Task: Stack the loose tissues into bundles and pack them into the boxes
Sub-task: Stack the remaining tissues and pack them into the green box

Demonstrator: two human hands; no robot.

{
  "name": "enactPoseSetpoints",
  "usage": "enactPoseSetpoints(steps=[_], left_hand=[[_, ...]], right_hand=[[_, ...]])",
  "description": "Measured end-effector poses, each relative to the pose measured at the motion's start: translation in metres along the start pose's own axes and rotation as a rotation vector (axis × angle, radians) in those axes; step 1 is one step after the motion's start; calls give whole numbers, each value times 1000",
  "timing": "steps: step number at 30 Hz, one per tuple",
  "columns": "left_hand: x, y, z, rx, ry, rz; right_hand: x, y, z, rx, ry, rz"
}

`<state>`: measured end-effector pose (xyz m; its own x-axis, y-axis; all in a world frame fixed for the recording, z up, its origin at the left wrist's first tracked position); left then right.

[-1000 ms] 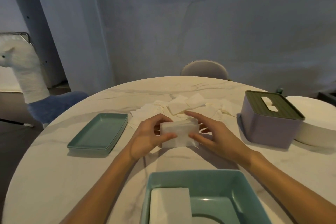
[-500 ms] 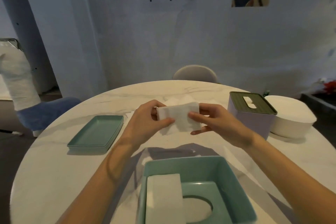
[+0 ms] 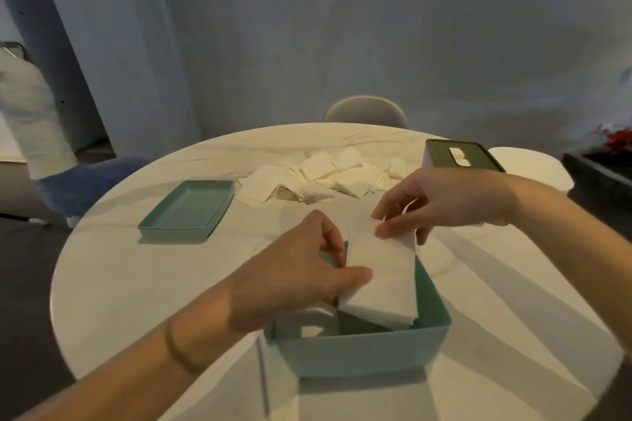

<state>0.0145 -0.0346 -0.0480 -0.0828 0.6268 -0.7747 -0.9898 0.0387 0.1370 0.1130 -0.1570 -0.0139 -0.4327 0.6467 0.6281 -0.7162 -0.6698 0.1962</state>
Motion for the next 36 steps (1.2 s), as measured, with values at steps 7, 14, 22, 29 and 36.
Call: enactPoseSetpoints(steps=[7, 14, 22, 29, 36], left_hand=[[6, -3, -27, 116, -36, 27], [12, -5, -29, 128, -121, 61], [7, -9, -29, 277, 14, 63], [-19, -37, 28, 214, 107, -85], [34, -138, 71, -223, 339, -39]], right_hand=[[4, 12, -2, -81, 221, -32], [-4, 7, -11, -160, 375, -75], [-13, -5, -18, -136, 423, -96], [-26, -57, 30, -329, 214, -32], [-71, -160, 29, -487, 301, -67]])
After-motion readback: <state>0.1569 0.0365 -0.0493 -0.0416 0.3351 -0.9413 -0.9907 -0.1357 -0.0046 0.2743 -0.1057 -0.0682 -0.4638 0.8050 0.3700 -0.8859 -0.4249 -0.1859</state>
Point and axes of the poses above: each hand's wrist, its own y-axis away from the middle knuckle, its own z-axis out of the back of the hand, x = y × z, the point moved 10 cm from there along -y, towards the middle knuckle, and after that the axes turned 5 degrees about -y, right-handed, at the moved point
